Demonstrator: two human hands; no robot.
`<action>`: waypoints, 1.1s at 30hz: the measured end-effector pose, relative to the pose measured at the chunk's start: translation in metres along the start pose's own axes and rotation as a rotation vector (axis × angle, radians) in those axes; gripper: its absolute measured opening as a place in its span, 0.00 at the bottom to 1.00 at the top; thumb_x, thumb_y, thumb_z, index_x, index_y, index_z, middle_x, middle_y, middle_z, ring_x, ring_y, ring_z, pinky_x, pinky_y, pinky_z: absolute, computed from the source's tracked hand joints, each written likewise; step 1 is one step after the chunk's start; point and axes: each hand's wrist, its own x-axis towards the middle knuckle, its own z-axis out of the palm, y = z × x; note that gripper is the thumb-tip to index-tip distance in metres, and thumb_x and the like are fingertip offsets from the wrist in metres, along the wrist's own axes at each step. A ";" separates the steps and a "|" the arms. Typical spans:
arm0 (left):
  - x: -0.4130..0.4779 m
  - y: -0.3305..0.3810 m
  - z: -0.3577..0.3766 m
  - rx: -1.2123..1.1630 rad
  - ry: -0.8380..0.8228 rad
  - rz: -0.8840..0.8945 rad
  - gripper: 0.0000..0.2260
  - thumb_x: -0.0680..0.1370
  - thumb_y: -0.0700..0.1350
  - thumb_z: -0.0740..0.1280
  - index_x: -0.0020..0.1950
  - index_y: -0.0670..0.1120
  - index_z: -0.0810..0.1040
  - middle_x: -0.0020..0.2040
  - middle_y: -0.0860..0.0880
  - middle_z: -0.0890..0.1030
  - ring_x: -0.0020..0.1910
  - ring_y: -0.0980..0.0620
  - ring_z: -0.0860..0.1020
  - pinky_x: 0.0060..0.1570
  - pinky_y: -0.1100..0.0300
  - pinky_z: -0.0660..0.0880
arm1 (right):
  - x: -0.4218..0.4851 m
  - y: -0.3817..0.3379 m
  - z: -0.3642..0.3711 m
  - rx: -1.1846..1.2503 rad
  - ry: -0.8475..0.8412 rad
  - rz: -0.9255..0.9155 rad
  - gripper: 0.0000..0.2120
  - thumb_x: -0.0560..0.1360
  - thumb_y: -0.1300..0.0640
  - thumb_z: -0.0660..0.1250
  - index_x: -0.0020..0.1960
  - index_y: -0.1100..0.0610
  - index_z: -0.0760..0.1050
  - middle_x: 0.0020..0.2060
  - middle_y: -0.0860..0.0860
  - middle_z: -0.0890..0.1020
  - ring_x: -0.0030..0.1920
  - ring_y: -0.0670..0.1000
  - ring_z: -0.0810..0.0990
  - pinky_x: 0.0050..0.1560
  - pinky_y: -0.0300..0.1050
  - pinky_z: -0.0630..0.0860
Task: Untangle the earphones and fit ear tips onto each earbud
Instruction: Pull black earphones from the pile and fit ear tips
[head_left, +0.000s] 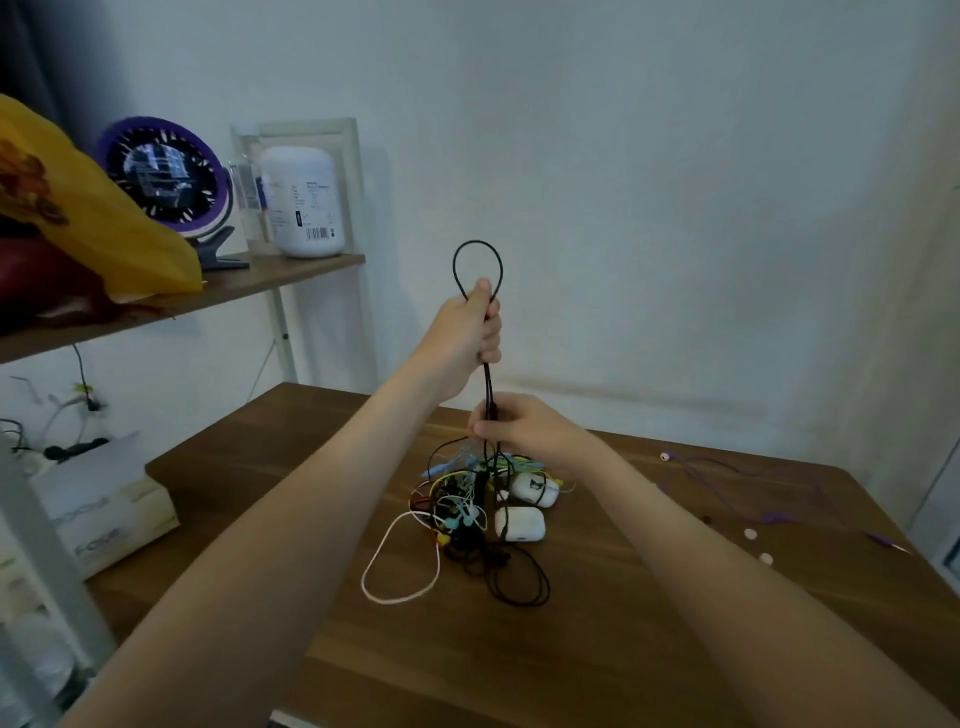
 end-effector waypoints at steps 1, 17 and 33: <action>0.001 0.003 -0.003 -0.002 0.005 0.005 0.19 0.85 0.52 0.50 0.36 0.46 0.63 0.23 0.55 0.60 0.21 0.56 0.56 0.22 0.65 0.55 | 0.000 0.002 0.000 -0.026 -0.005 0.021 0.06 0.78 0.58 0.64 0.44 0.58 0.76 0.42 0.52 0.80 0.45 0.49 0.77 0.57 0.51 0.74; 0.001 -0.012 -0.048 1.707 -0.238 0.035 0.17 0.78 0.61 0.62 0.48 0.48 0.76 0.38 0.53 0.75 0.42 0.50 0.75 0.40 0.57 0.67 | 0.013 -0.003 -0.011 -0.027 0.255 -0.152 0.06 0.79 0.56 0.62 0.45 0.56 0.74 0.35 0.53 0.73 0.38 0.51 0.74 0.41 0.45 0.70; 0.002 0.005 -0.046 0.133 0.000 -0.110 0.18 0.83 0.55 0.53 0.40 0.46 0.69 0.46 0.41 0.85 0.20 0.57 0.57 0.20 0.67 0.58 | 0.011 0.019 -0.011 -0.039 0.042 0.033 0.10 0.80 0.52 0.61 0.48 0.56 0.77 0.44 0.53 0.82 0.48 0.52 0.82 0.57 0.53 0.77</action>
